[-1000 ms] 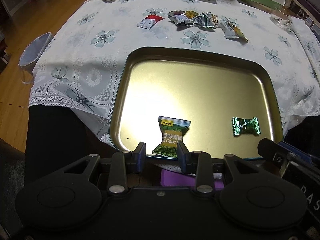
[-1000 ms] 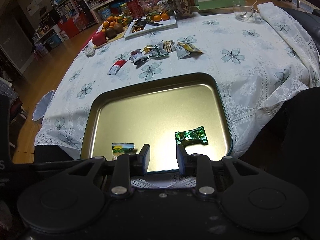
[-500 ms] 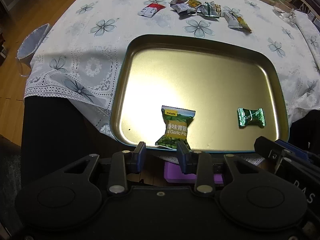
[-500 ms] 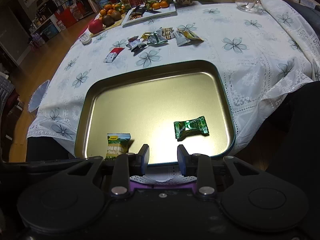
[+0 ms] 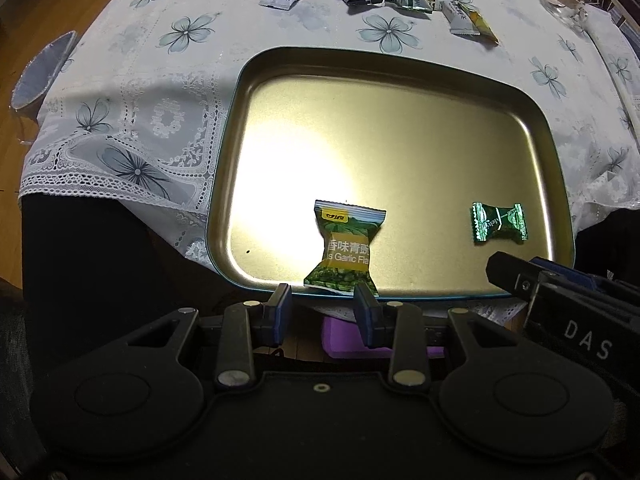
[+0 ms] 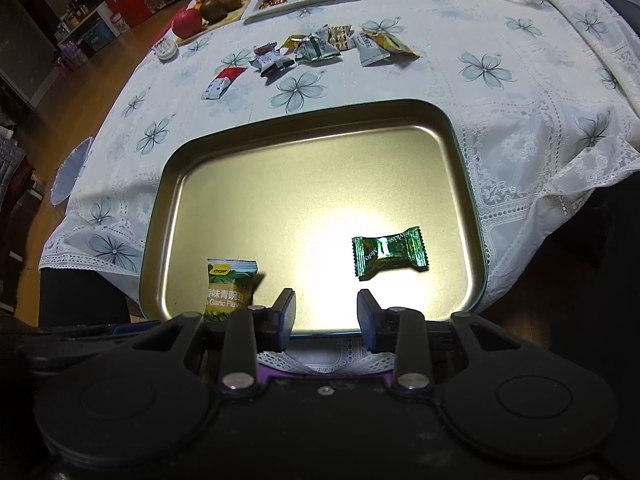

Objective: Organize snacks
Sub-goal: 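Withdraw both tools from the tray back toward the snack pile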

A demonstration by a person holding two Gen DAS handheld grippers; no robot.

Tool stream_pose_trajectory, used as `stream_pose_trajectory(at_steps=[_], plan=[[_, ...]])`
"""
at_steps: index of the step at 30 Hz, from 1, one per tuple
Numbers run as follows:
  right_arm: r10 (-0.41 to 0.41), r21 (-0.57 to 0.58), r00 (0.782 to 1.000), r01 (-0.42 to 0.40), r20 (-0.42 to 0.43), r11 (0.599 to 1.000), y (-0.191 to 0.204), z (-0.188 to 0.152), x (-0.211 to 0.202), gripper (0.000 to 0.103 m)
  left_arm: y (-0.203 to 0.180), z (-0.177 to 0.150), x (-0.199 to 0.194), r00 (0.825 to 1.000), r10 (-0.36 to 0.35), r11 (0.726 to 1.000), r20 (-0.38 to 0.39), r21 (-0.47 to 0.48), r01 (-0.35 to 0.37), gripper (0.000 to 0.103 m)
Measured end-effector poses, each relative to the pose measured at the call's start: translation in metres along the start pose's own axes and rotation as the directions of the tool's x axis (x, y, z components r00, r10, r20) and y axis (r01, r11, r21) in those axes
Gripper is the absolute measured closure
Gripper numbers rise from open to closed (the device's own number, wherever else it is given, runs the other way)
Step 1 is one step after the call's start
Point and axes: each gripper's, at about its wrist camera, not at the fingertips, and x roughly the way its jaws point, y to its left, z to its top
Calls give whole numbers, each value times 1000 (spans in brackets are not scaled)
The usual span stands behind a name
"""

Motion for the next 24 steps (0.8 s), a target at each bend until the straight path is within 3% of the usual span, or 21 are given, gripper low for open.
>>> stream_pose_trajectory(at_steps=[13,24], plan=[[25,-16,995,-26,-98,1000,-13,52,17,62,8,57,2,999,-16,999,-32,52,18,58],[3,-27,1000,-3,-11,1000,-31,145,32,54,34,152,18,997,53,998,51,18,-54,58]])
